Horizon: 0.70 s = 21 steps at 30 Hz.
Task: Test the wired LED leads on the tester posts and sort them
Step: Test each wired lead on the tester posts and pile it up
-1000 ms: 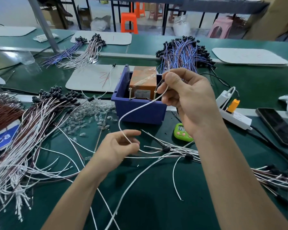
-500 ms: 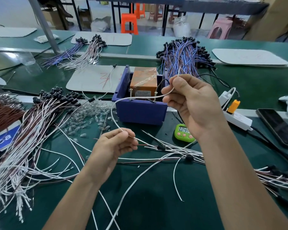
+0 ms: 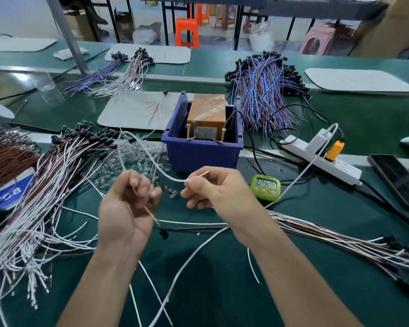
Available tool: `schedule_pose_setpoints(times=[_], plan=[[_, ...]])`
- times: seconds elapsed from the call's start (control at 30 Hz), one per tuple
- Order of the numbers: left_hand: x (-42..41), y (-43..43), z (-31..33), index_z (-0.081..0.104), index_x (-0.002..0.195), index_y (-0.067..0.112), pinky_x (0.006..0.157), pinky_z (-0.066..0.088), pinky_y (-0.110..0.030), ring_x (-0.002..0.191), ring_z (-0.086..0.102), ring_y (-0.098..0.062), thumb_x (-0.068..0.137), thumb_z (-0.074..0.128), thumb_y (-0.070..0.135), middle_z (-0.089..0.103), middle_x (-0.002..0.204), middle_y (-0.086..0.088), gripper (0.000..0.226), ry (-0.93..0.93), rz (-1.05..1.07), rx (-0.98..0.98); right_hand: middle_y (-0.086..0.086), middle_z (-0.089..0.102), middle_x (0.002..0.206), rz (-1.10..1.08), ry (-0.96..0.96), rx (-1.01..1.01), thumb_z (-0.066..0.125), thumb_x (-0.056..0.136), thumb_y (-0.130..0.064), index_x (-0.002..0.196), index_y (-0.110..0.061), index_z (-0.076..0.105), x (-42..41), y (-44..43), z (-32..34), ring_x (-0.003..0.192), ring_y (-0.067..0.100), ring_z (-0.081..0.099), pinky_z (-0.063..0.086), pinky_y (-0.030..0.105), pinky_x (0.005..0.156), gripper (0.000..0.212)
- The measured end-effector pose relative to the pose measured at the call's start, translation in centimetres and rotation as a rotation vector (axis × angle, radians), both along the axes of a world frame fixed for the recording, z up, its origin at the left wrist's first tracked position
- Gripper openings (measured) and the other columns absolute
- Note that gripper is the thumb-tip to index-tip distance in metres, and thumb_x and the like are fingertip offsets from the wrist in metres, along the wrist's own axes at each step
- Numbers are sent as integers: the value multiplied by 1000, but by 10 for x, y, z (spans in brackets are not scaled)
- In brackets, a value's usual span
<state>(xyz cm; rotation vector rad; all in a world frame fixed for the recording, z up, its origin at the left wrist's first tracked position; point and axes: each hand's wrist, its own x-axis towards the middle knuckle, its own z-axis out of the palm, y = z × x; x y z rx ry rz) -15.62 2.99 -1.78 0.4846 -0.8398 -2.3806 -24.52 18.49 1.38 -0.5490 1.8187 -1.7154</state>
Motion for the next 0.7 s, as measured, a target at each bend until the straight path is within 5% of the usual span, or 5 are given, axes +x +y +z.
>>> schedule_pose_setpoints(times=[0.1,0.23,0.33,0.47,0.7], plan=[[17,-17,1,50,62,23,55,36,-21,55,26,-12,88,56,26,31,60,6,27,39,138,-8,0,77,84,-76,114,143,71,89,-17,93,-25,72,0,8,-15,72,11,72,58,34,76,9],[37,-44,1,47,62,24,56,33,-22,55,26,-12,82,58,25,31,59,8,22,81,270,-8,-16,71,84,118,562,663,69,85,-16,94,-31,72,1,32,-25,80,2,65,53,24,76,18],[39,-55,2,47,62,23,57,33,-22,53,28,-11,81,58,25,32,57,8,22,114,320,18,-7,68,98,201,743,916,65,86,-18,97,-32,68,5,39,-33,95,18,62,51,31,82,17],[32,-57,0,48,60,22,56,33,-22,52,29,-11,79,57,21,31,57,7,21,143,361,113,-7,64,95,184,907,890,61,92,-15,95,-30,68,12,38,-41,92,15,47,34,29,81,16],[30,-52,-13,51,56,21,58,33,-23,52,28,-12,78,52,17,31,58,6,23,149,417,256,-6,65,92,-205,865,851,61,96,-14,90,-27,67,-4,89,-26,80,24,58,47,37,70,16]])
